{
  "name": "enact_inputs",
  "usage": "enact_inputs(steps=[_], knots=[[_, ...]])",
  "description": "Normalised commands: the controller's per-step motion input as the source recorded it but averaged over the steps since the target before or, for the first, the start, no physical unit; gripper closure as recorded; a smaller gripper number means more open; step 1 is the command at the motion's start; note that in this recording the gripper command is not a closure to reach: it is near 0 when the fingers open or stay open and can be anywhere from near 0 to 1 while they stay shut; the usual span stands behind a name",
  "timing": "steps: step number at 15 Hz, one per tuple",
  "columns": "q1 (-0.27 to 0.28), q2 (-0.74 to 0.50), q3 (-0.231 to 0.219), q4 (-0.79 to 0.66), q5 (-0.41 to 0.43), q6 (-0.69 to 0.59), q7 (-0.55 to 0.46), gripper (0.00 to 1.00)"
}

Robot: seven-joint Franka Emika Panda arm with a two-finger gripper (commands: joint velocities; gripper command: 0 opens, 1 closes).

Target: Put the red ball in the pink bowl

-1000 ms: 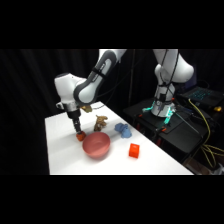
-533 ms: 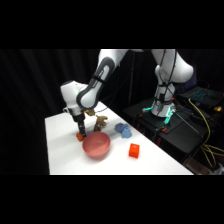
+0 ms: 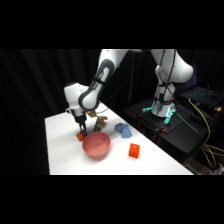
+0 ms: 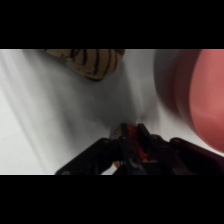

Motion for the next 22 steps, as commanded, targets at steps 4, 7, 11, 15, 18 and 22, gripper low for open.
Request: enact_inputs(steps=[4,7,11,15,18,22], knots=[[-0.008,-0.18,0.017,-0.14,0.049,0.09,-0.08,0.06],[0.046,-0.37,-0.039,-0.18,-0.024,-0.14,-0.02,0.06],[0.094,-0.51,-0.1,-0.11,-0.099,-0.44,0.04,0.06],[0.125,-0.45,-0.1,-0.12,-0.119,-0.39,0.06,0.06],[0.182,-0.45,-0.033,-0.28,-0.094,-0.21,0.07,0.06],[0.193,-0.35,0.027,-0.34,-0.072,-0.03,0.06,0.06]])
